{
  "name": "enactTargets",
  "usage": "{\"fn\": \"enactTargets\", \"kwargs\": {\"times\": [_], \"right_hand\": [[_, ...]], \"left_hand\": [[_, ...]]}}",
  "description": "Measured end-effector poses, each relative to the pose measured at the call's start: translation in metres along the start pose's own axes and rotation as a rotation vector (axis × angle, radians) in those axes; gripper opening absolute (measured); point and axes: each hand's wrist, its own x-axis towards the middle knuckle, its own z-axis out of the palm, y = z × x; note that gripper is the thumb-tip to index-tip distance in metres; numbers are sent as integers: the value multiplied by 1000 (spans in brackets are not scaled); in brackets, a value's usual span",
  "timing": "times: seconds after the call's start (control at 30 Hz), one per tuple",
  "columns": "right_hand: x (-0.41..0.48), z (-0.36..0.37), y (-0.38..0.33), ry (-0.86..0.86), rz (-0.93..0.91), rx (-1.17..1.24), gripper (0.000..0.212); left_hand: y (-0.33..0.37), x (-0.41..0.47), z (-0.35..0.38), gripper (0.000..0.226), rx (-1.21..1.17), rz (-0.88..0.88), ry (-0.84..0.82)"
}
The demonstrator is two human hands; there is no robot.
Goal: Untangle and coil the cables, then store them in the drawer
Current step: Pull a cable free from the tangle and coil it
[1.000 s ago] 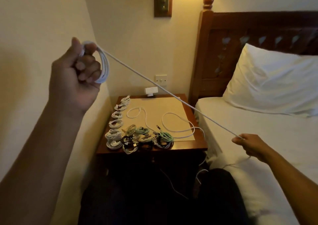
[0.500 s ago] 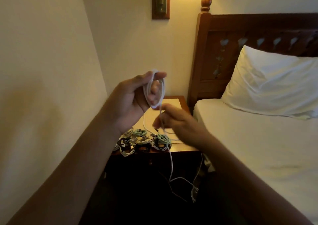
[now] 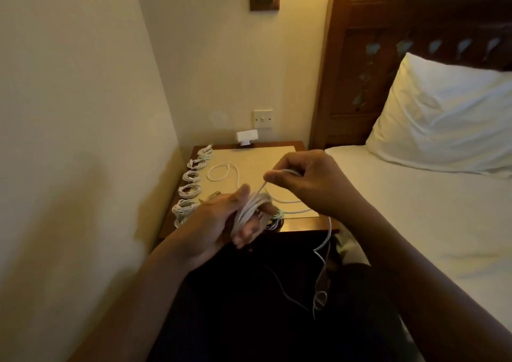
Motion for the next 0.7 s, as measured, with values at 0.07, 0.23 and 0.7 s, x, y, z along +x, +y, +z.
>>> {"fn": "enactTargets", "kwargs": {"times": [0.07, 0.23, 0.7], "right_hand": [[-2, 16, 21, 10, 29, 64, 27], [-38, 74, 33, -96, 94, 17, 34], [36, -28, -19, -217, -84, -201, 24]], "left_hand": [[12, 0, 0, 55, -163, 90, 12], [31, 18, -23, 55, -599, 280, 166], [61, -9, -39, 57, 639, -48, 38]]}}
